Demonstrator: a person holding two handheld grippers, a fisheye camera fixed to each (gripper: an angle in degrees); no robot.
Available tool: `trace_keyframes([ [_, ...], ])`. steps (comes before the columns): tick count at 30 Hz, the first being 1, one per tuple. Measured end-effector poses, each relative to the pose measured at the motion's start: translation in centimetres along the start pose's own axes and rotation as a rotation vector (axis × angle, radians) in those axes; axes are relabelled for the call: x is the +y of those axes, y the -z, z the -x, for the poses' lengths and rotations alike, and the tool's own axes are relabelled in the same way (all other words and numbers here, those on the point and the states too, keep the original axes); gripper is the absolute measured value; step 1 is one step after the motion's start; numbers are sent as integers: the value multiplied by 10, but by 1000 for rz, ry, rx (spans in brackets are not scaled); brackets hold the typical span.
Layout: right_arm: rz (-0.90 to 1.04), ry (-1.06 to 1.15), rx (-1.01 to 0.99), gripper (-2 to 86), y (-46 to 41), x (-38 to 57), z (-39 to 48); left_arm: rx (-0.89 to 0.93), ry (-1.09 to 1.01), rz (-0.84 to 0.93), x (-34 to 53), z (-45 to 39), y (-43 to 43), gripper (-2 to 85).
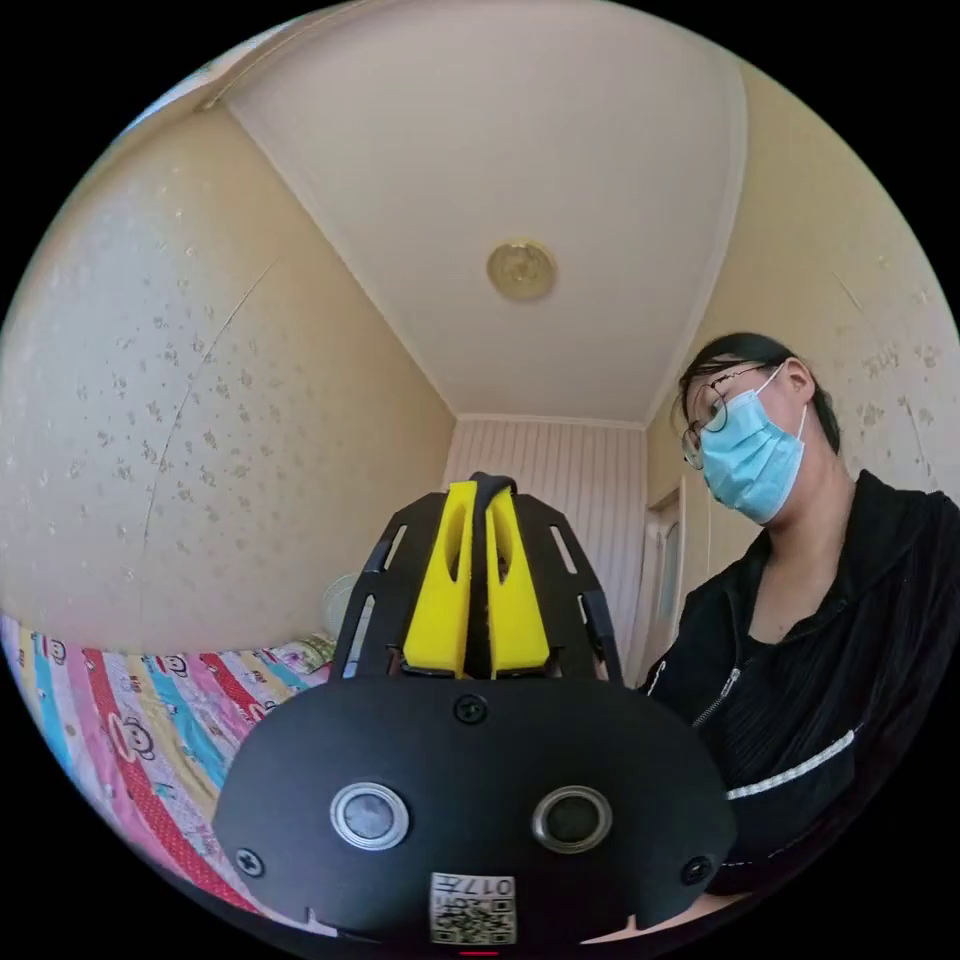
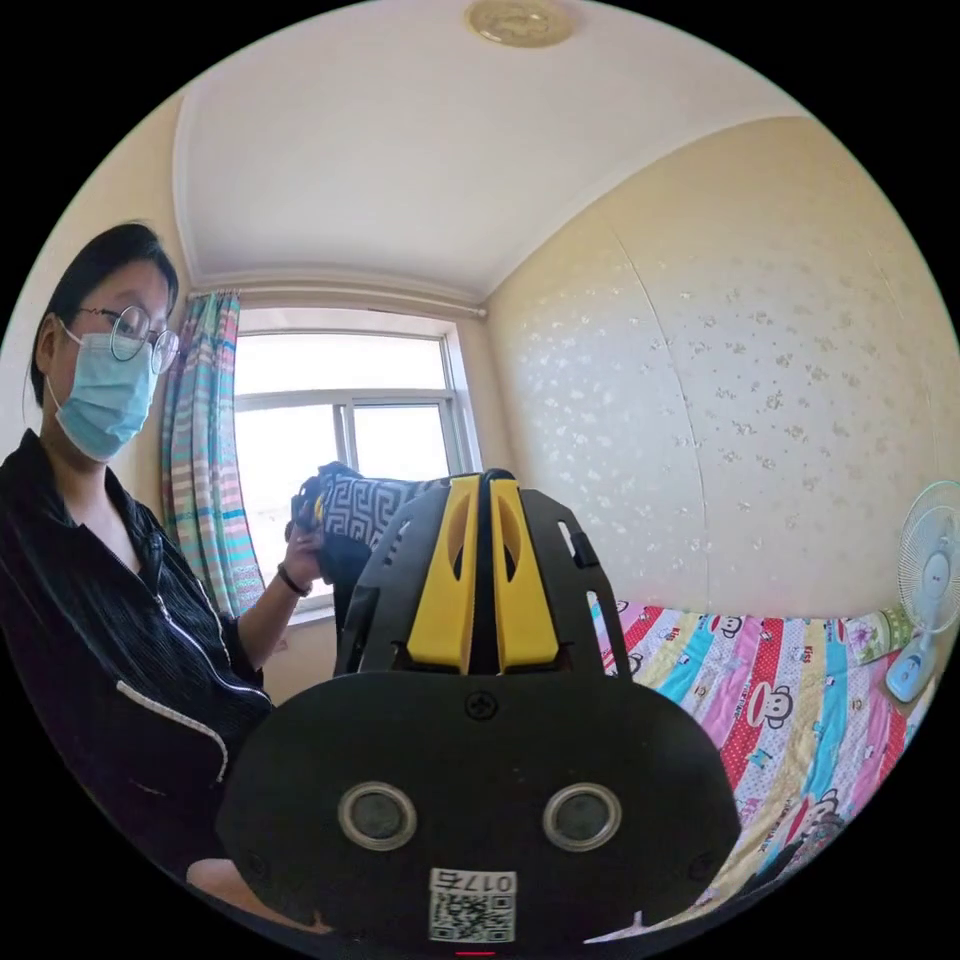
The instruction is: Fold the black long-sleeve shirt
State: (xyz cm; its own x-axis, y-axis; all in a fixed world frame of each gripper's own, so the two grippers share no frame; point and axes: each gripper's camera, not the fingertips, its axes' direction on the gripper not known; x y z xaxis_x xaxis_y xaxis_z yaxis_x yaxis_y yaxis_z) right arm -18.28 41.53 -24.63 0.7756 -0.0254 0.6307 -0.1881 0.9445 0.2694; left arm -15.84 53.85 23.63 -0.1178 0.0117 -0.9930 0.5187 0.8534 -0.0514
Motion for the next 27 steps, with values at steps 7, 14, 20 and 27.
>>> trace_keyframes([
  [7, 0, 51, -129, 43, 17, 60, -8, -38, -121, 145, -80, -55, -50, -8],
  [14, -79, -15, -223, 123, -12, 143, 7, -149, -195, 339, -134, -103, -109, -7],
  [20, -44, -99, -326, 193, -42, 163, 40, -175, -169, 343, -146, -119, -120, -7],
  [27, 12, -64, -303, 76, -47, 145, 54, -191, -73, 291, -144, -112, -105, -7],
])
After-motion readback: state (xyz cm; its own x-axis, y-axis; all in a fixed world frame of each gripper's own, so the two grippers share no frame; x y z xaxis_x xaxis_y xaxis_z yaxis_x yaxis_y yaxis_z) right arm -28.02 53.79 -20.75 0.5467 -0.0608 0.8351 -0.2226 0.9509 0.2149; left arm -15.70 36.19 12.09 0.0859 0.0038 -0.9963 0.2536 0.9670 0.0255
